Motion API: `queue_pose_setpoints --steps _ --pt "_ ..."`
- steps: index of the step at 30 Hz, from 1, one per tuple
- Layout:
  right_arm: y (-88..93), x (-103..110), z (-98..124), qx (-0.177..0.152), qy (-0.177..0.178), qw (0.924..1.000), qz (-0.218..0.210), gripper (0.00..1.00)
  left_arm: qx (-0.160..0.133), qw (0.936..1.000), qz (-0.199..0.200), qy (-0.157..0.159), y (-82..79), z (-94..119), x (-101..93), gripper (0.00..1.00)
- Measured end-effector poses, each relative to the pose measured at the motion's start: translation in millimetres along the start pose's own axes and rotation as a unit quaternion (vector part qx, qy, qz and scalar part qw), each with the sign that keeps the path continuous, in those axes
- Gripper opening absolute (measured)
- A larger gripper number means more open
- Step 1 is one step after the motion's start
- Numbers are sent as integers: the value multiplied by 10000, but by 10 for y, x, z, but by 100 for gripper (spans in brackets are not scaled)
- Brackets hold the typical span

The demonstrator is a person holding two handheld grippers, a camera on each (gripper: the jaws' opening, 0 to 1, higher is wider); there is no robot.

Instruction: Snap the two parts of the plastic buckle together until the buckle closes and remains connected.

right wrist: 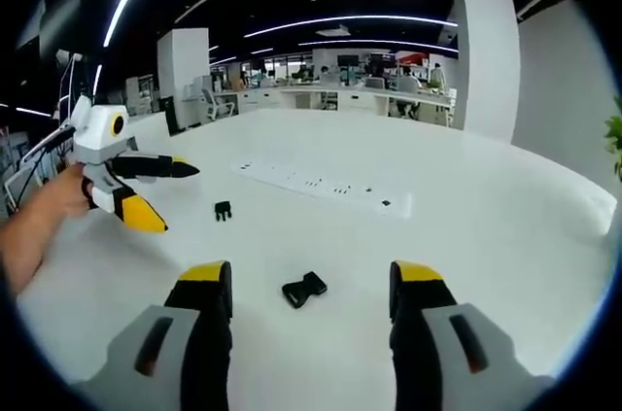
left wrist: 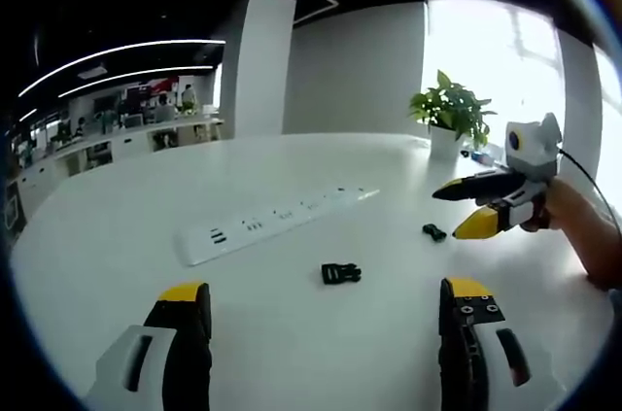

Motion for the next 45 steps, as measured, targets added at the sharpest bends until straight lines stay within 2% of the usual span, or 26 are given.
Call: queue_pose_setpoints --steps 15,23,27,30,36,41,42,45 --pt "81 -39 -64 111 79 9999 47 65 34 9999 -81 53 -79 -155 63 99" --pt "62 -80 -59 69 87 9999 -20 64 202 9997 -137 82 -116 -180 131 97" --pt "76 -69 -63 65 78 9999 -64 63 287 9990 -335 59 -118 -211 145 97" --pt "82 -56 -66 66 62 9999 -59 62 281 9983 -488 168 -121 -223 141 97" --pt "51 -68 -51 7 42 10000 -62 62 309 9978 -327 479 -198 -209 132 95" --pt "33 -63 -48 -20 6 10000 -49 62 619 9934 -516 818 -272 -209 189 95" --pt "35 -59 -50 -4 -13 10000 -44 62 802 9918 -479 869 -268 -205 205 95" --pt "32 -48 -43 -11 -31 10000 -46 62 1071 9865 -804 939 -303 -207 236 95"
Point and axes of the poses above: the point that each gripper's makers call its tool centre point, and the gripper's own axes: z roughly backward along the fingers, x roughly to its left, y roughly out of its underside, the point moved 10 cm from there along z, roughly backward along the fingers, and after that the axes turned 7 degrees about y, right-handed, at the moved point
